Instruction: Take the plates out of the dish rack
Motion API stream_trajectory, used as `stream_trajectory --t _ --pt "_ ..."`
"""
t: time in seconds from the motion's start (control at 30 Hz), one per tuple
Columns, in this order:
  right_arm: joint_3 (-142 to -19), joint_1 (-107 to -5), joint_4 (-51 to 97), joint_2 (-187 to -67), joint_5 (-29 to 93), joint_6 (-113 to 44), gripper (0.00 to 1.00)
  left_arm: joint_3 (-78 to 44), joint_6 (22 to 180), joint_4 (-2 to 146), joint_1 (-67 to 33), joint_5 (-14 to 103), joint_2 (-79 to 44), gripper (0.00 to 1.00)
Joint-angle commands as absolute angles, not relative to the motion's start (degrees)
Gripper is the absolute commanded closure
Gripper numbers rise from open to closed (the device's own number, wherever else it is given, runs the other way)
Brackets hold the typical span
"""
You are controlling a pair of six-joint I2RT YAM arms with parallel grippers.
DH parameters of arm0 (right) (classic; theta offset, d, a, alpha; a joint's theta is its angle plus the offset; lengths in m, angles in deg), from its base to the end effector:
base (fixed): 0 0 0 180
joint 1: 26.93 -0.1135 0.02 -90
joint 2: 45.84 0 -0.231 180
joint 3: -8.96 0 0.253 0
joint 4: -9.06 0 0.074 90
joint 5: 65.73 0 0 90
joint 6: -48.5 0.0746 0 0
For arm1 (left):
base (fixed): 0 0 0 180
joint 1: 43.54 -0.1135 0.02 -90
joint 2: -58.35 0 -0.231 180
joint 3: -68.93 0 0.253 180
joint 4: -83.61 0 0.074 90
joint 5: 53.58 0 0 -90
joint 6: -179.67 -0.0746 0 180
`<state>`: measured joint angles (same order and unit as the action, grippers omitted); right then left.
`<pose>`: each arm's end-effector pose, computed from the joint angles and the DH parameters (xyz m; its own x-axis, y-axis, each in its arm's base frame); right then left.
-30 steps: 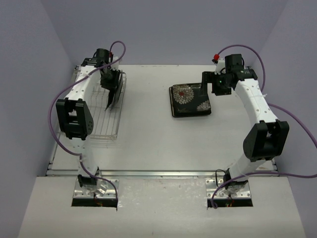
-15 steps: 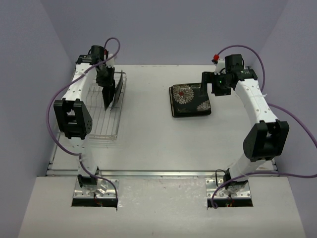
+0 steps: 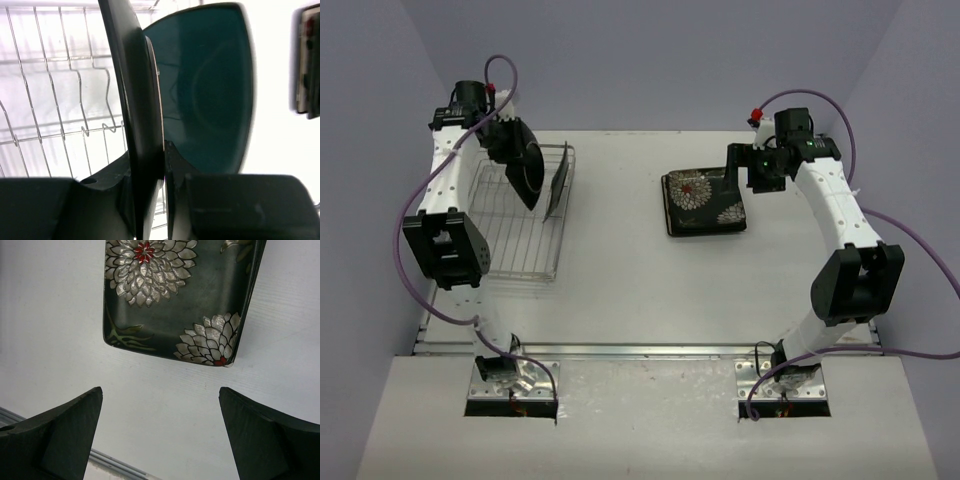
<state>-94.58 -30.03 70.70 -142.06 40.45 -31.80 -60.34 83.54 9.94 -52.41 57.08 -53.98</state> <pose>0.3792 0.0414 0.2571 -0.8356 0.1168 -0.5368 -0.0745 0.9440 0.3214 0.4276 0.0401 0.2807 -0.8164 -0.0263 -0.5769 0.1349 0.9627 -0.2347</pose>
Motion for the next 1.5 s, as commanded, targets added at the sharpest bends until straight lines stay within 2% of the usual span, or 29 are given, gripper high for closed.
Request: stream_trajectory --t 0.0,0.17,0.33,0.4,0.57,0.6,0.67,0.8,0.9,1.07,1.4,1.47 --pt "-97.81 -29.75 70.54 -141.46 41.43 -31.01 0.01 -67.22 80.77 18.85 -52.19 59.10 -43.29 1.00" --pt "-99.30 -29.75 71.15 -141.61 42.46 -30.46 0.01 -71.76 71.81 19.07 -49.75 54.72 -40.51 1.00" --pt "-100.73 -29.75 71.65 -141.29 45.33 -30.25 0.01 -61.78 53.02 23.76 -41.05 47.21 -30.28 1.00" --pt "-101.57 -29.75 71.65 -141.07 47.48 -30.25 0.01 -44.02 41.67 32.50 -30.98 42.16 -20.57 1.00" --pt "-103.04 -29.57 71.83 -140.59 53.16 -30.81 0.01 -13.50 18.00 48.85 -12.32 33.11 -1.79 1.00" --pt "-103.09 -29.55 71.81 -140.51 54.54 -31.11 0.01 -11.92 13.63 50.09 -10.22 33.24 1.25 1.00" --pt "-103.03 -29.48 71.75 -140.15 58.18 -32.13 0.01 -1.52 2.30 55.33 -7.42 36.27 8.85 1.00" --pt "-103.19 -29.49 72.88 -140.76 67.06 -33.41 0.01 16.67 -19.10 65.01 -5.49 50.39 21.41 1.00" --pt "-101.79 -30.30 73.12 -141.28 71.97 -33.26 0.01 20.38 -24.58 65.07 -5.40 58.25 24.29 1.00" --pt "-95.02 -34.01 70.89 -141.93 78.21 -30.41 0.01 24.99 -30.91 68.61 -5.40 63.72 25.75 1.00" --pt "-91.28 -46.64 68.49 -145.88 77.00 -31.90 0.01 28.41 -34.06 68.95 -5.31 66.33 27.23 1.00" --pt "-91.32 -47.68 68.76 -146.92 77.35 -32.31 0.04 28.58 -34.25 68.92 -5.31 66.36 27.31 1.00"
